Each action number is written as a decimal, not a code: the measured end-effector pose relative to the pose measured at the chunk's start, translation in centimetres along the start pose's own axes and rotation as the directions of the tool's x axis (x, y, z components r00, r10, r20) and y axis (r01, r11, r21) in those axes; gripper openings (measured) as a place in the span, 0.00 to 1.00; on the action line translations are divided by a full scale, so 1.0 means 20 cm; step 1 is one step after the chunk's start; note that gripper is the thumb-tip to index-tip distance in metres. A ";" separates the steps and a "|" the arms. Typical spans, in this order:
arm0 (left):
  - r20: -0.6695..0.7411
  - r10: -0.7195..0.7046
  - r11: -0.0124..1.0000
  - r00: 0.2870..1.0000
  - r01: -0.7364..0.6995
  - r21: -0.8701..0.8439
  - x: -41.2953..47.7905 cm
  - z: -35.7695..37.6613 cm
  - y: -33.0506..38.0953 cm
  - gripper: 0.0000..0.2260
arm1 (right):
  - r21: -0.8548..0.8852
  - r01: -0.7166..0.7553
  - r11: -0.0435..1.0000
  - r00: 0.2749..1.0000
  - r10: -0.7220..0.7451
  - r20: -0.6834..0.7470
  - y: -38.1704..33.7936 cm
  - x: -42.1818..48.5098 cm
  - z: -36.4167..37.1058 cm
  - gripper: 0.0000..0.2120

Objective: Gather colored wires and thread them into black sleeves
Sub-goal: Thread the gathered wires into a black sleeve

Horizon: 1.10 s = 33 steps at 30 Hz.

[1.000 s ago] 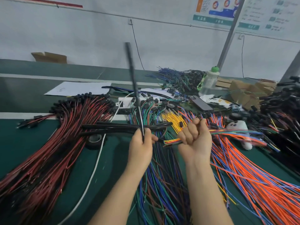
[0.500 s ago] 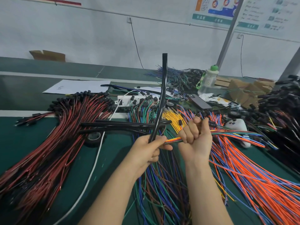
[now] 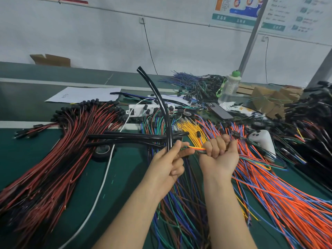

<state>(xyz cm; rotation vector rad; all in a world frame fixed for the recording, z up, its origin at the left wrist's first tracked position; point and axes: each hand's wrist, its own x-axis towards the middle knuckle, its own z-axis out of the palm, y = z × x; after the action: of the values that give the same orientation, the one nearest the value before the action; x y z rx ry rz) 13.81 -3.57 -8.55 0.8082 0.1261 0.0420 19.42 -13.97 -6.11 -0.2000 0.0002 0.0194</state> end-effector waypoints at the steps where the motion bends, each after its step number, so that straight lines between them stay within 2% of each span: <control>1: 0.019 -0.011 0.999 1.000 0.012 -0.044 0.00 0.00 0.00 0.09 | 0.047 -0.020 0.999 1.000 0.020 -0.001 0.00 0.00 0.00 0.21; 4: 0.065 -0.040 0.982 0.997 0.051 -0.184 -0.01 0.01 0.00 0.07 | 0.183 -0.083 0.980 0.997 0.081 0.021 0.02 -0.01 0.00 0.20; 7: 0.090 -0.058 0.963 0.994 0.080 -0.256 -0.01 0.01 0.00 0.07 | 0.240 -0.123 0.963 0.992 0.121 0.025 0.03 -0.01 0.00 0.22; 9: 0.107 -0.071 0.955 0.992 0.099 -0.279 -0.02 0.02 0.00 0.06 | 0.244 -0.140 0.960 0.990 0.139 0.024 0.03 -0.02 0.00 0.21; 13: 0.139 -0.099 0.949 0.985 0.135 -0.284 -0.03 0.03 -0.01 0.07 | 0.144 -0.145 0.979 0.989 0.143 0.024 0.06 -0.04 0.01 0.17; 17: 0.182 -0.114 0.940 0.977 0.165 -0.298 -0.04 0.04 -0.01 0.08 | 0.196 -0.157 0.968 0.988 0.152 0.036 0.05 -0.04 0.03 0.20; 21: 0.212 -0.050 0.965 0.976 0.102 -0.243 -0.04 0.04 -0.01 0.13 | 0.231 -0.166 0.959 0.986 0.159 0.049 0.05 -0.04 0.02 0.22; 26: 0.170 0.041 0.986 0.985 -0.012 -0.167 -0.04 0.05 -0.01 0.08 | 0.226 -0.176 0.958 0.984 0.168 0.054 0.06 -0.04 0.02 0.21; 29: 0.136 0.072 0.982 0.988 -0.046 -0.184 -0.03 0.04 -0.01 0.08 | 0.249 -0.183 0.951 0.983 0.174 0.057 0.06 -0.04 0.02 0.21; 33: 0.167 0.087 0.992 0.982 -0.070 -0.108 -0.04 0.04 -0.01 0.10 | 0.239 -0.172 0.956 0.985 0.166 0.045 0.06 -0.04 0.01 0.20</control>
<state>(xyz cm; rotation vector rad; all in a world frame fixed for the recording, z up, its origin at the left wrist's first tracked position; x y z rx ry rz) 13.13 -4.29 -8.06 0.7118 -0.0709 0.0528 18.69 -12.79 -6.09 0.0454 -0.0052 0.1916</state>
